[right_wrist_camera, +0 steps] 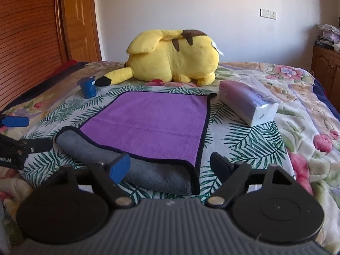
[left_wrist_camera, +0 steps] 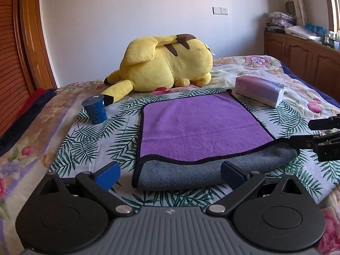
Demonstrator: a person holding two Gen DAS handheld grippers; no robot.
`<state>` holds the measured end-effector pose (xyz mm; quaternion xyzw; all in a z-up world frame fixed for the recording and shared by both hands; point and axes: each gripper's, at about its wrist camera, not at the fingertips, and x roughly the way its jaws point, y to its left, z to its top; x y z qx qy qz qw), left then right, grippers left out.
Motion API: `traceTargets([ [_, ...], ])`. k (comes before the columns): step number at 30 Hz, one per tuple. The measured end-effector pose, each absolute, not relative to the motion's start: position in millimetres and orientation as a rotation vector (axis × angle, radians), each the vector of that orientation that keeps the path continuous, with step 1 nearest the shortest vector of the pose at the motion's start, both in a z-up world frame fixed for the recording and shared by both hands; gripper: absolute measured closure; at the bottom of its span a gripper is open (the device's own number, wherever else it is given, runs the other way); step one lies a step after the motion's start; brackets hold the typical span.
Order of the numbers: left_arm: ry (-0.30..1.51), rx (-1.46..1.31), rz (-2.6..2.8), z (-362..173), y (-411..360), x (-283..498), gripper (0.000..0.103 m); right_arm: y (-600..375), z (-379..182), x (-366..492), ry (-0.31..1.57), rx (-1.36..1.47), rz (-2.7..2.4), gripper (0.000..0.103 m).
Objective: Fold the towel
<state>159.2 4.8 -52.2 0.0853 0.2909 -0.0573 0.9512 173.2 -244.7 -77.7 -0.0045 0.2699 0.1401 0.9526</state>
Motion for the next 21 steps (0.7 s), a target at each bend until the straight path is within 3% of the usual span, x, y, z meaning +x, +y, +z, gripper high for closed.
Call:
traceTargets([
  [21, 0.648, 0.175, -0.099, -70.9, 31.6, 214.6, 0.015, -240.1, -96.6, 204.8, 0.634, -0.017, 0.319, 0.027],
])
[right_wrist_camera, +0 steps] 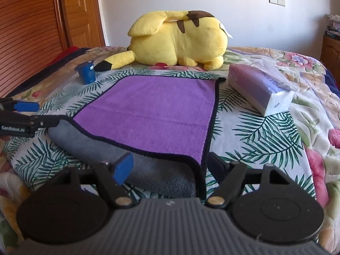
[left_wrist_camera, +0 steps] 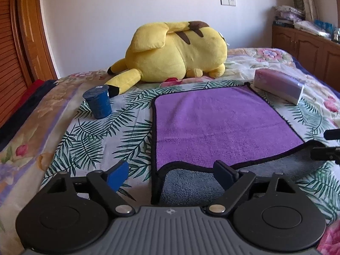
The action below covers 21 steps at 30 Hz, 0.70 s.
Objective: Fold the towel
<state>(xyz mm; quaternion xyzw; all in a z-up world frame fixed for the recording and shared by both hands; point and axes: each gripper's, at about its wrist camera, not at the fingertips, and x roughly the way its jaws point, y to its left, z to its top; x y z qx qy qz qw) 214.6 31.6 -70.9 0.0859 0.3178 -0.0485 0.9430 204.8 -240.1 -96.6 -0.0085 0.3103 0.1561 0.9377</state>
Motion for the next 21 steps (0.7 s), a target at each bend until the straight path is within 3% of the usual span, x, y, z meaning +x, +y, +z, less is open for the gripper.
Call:
traceTargets([
  [21, 0.772, 0.139, -0.162, -96.6, 41.1, 233.8, 0.053, -249.1, -113.4, 222.1, 0.753, 0.005, 0.31, 0.042],
])
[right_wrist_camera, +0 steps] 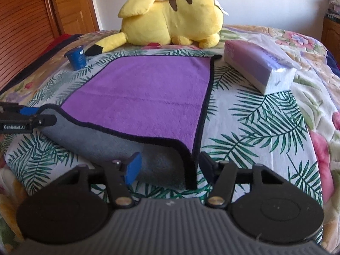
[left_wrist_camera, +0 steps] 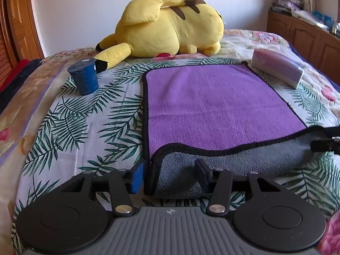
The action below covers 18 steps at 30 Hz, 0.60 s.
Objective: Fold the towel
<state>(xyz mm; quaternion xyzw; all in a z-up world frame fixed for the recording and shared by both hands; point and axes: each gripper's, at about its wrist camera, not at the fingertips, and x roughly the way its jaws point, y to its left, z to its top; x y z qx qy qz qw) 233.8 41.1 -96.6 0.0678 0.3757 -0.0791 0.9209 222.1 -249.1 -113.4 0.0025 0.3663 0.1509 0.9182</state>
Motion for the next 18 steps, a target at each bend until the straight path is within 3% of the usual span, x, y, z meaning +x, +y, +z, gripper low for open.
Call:
traceTargets([
  [6, 0.789, 0.142, -0.162, -98.8, 41.7, 234.0, 0.061, -250.2, -111.7, 223.3, 0.771, 0.027, 0.327, 0.05],
  [11, 0.798, 0.136, -0.157, -100.7, 43.0, 234.1, 0.077, -250.3, -111.1, 224.9, 0.784, 0.015, 0.327, 0.059],
  [13, 0.792, 0.133, -0.147, -99.5, 44.1, 234.0, 0.085, -251.2, -111.4, 226.2, 0.792, 0.013, 0.319, 0.064],
  [15, 0.793, 0.123, -0.153, -98.3, 45.0, 234.4, 0.087, -252.0, -111.6, 226.8, 0.795, 0.006, 0.315, 0.074],
  [18, 0.787, 0.122, -0.157, -96.5, 44.7, 233.6, 0.093, -253.1, -112.9, 227.7, 0.802, 0.001, 0.313, 0.081],
])
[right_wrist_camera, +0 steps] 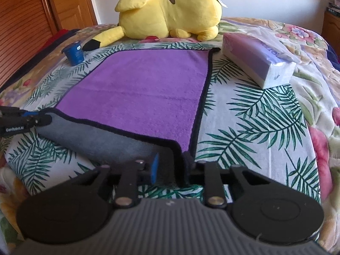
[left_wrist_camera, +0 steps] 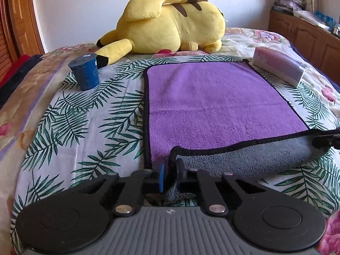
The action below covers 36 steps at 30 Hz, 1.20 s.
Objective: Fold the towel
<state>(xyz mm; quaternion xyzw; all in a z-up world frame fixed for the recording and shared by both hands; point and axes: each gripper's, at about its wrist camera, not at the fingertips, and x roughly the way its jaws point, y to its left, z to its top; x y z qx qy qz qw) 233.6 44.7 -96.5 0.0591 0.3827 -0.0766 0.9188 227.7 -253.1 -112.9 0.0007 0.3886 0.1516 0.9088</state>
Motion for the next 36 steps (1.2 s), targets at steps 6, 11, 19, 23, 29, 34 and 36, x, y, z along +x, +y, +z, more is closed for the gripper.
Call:
traceTargets([
  [6, 0.771, 0.119, -0.176, -93.3, 43.0, 231.3, 0.097, -255.3, -113.2, 228.7, 0.804, 0.01, 0.327, 0.095],
  [11, 0.748, 0.121, -0.186, -87.2, 41.4, 228.5, 0.097, -257.0, -111.4, 228.6, 0.79, 0.02, 0.333, 0.098],
  [19, 0.705, 0.11, -0.193, -75.3, 41.4, 225.2, 0.098, -260.8, -103.4, 227.5, 0.733, 0.041, 0.338, 0.099],
  [23, 0.673, 0.106, -0.195, -68.1, 41.1, 222.9, 0.098, -262.5, -97.4, 227.6, 0.694, 0.044, 0.338, 0.099],
  [29, 0.643, 0.104, -0.196, -62.2, 41.7, 222.0, 0.098, -266.1, -96.0, 232.6, 0.679, 0.048, 0.333, 0.099],
  [34, 0.624, 0.118, -0.209, -59.0, 37.7, 224.0, 0.098, -265.4, -95.9, 237.1, 0.671, 0.03, 0.333, 0.099],
  [36, 0.621, 0.123, -0.212, -57.2, 36.5, 226.7, 0.098, -265.1, -96.1, 238.6, 0.67, 0.027, 0.337, 0.099],
])
